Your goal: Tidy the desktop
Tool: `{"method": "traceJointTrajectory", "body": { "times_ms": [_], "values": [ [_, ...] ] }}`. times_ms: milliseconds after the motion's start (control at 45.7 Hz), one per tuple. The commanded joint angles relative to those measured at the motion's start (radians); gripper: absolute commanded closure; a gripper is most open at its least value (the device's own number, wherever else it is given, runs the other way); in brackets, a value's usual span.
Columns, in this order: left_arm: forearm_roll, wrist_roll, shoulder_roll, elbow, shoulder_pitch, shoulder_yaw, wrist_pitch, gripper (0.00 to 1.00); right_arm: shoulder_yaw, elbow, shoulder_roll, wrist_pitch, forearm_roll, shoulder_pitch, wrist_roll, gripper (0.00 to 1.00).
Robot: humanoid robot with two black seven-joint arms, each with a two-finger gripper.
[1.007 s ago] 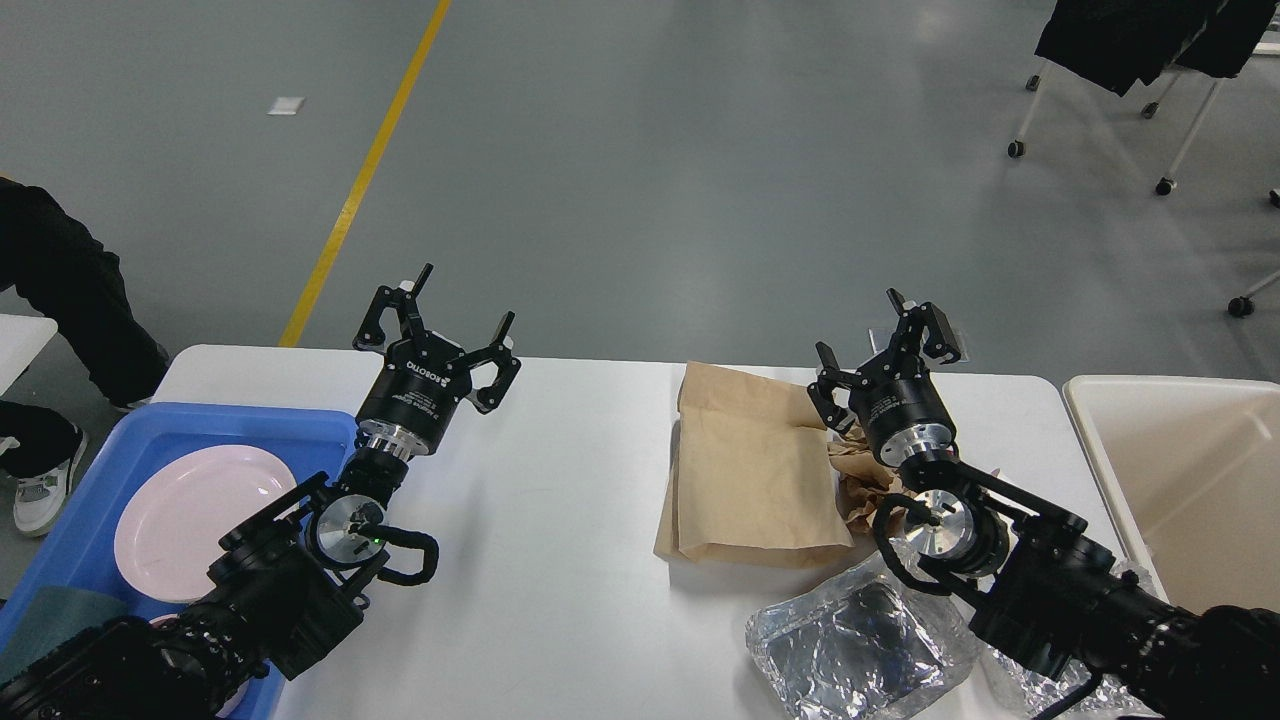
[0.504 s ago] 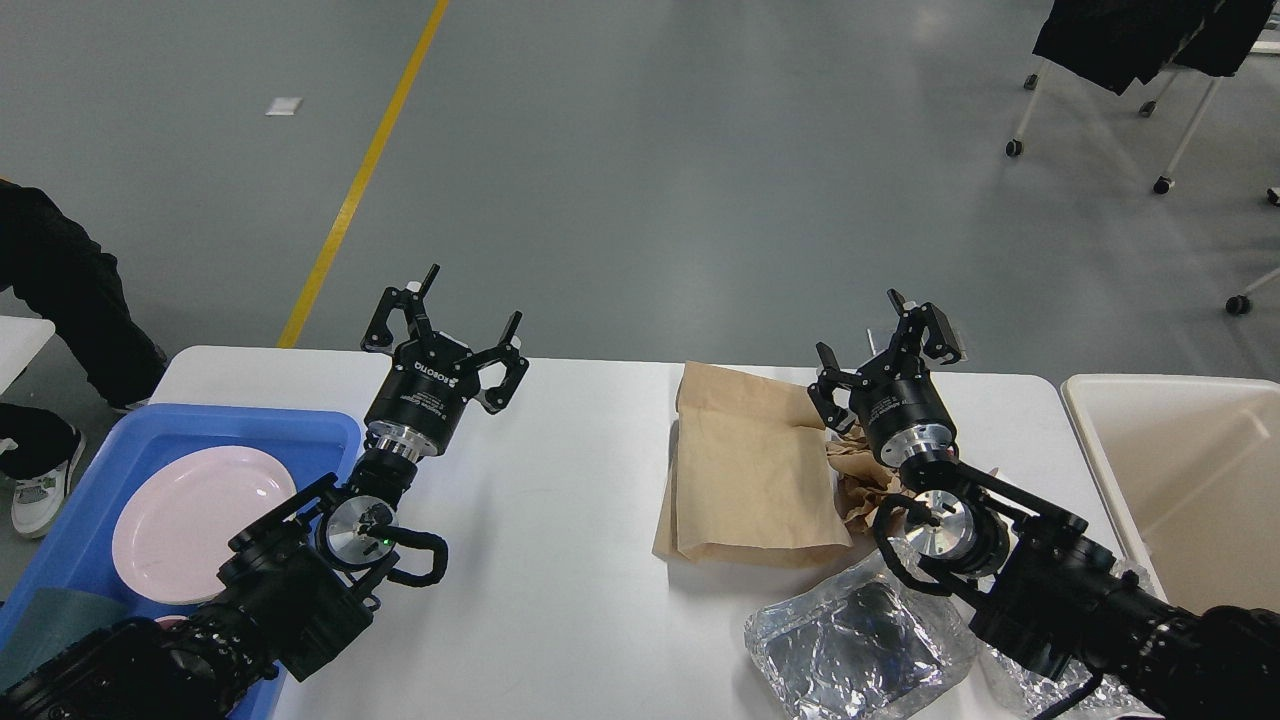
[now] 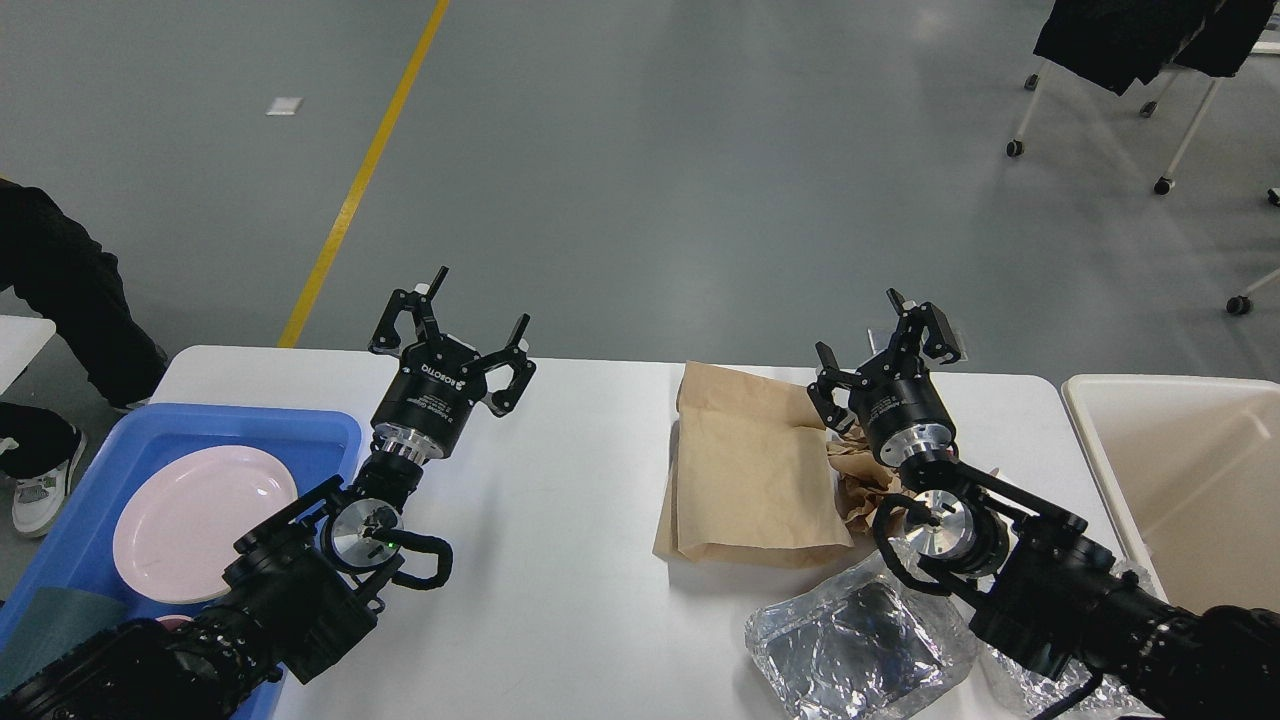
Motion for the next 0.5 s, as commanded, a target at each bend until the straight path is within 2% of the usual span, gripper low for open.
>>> {"method": "traceJointTrajectory", "body": {
  "times_ms": [0, 175, 482],
  "values": [
    [0.0, -0.001, 0.0, -0.001, 0.0, 0.0, 0.0, 0.03, 0.0, 0.0, 0.0, 0.001, 0.0, 0.0, 0.0, 0.0],
    [0.0, 0.002, 0.008, -0.005, 0.003, -0.016, -0.007, 0.03, 0.0, 0.0, 0.0, 0.0, 0.0, 0.0, -0.001, 0.0],
    [0.0, 0.001, 0.077, -0.005, 0.051, -0.016, -0.126, 0.03, 0.0, 0.0, 0.0, 0.0, 0.0, 0.0, 0.0, 0.0]
  ]
}}
